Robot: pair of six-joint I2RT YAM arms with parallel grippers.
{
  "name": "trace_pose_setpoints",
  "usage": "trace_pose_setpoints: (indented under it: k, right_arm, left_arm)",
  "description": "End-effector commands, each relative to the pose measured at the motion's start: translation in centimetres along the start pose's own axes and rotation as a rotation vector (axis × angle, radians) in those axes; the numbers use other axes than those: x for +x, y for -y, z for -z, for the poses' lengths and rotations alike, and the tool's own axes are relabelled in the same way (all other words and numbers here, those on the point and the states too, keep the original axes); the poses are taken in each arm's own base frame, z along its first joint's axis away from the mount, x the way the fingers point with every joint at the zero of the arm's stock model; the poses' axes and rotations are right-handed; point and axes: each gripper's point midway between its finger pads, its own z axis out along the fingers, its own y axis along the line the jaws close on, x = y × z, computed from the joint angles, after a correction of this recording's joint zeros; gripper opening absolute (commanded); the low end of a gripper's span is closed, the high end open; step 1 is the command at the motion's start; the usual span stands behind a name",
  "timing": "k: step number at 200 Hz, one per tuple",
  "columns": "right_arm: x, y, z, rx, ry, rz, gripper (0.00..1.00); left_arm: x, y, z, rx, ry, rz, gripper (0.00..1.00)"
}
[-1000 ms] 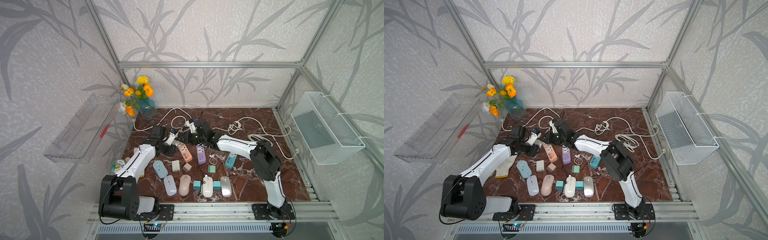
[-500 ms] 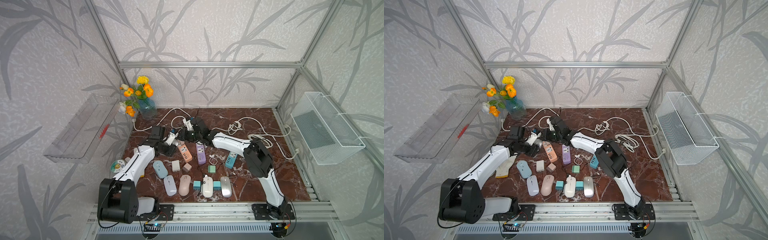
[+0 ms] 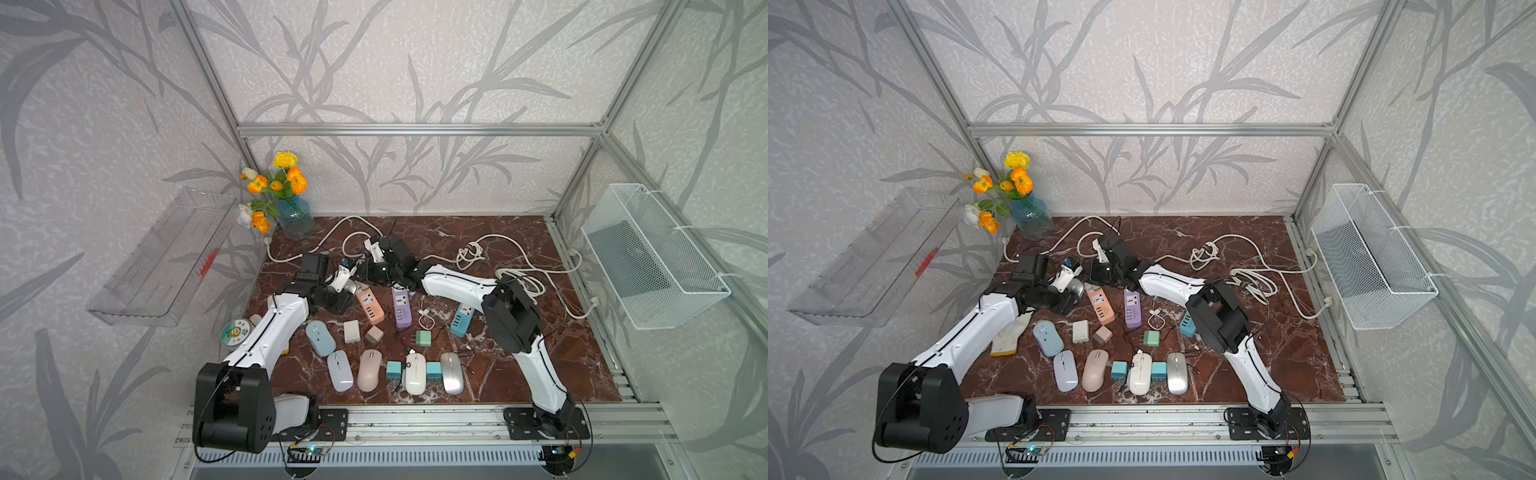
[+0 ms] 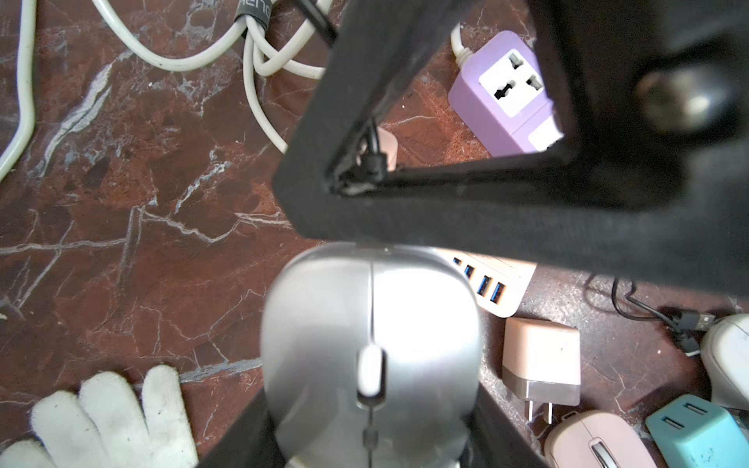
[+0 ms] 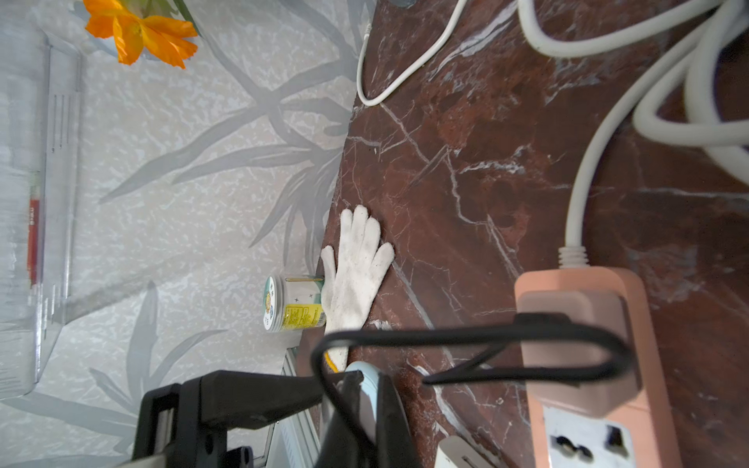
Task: Unplug the wireless mouse
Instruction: Remove the power cord from the mouse.
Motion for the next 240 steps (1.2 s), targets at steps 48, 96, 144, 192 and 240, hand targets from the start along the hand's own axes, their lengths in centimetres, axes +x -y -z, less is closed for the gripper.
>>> trace_pose_setpoints:
  k: [48, 96, 144, 192, 240]
  right_arm:
    - [-5.1, -0.7, 1.7, -0.053, 0.091, -0.013, 0.0]
    - [-5.9, -0.5, 2.1, -0.046, 0.114, -0.015, 0.0]
    - [-6.4, -0.1, 2.4, -0.027, 0.142, 0.007, 0.0]
    - [-8.0, 0.7, 2.9, -0.038, 0.167, -0.026, 0.0]
    - [-8.6, 0.5, 3.1, -0.035, 0.177, -0.014, 0.0]
  left_arm:
    - [2.4, 2.0, 0.9, 0.075, -0.078, 0.017, 0.0]
    - [3.0, 2.1, 1.1, 0.071, -0.106, 0.03, 0.0]
    - [3.9, 2.4, 0.7, 0.104, -0.173, 0.061, 0.0]
    - [4.3, 2.6, 0.8, 0.102, -0.176, 0.076, 0.0]
    - [4.7, 3.1, 0.5, 0.123, -0.2, 0.075, 0.0]
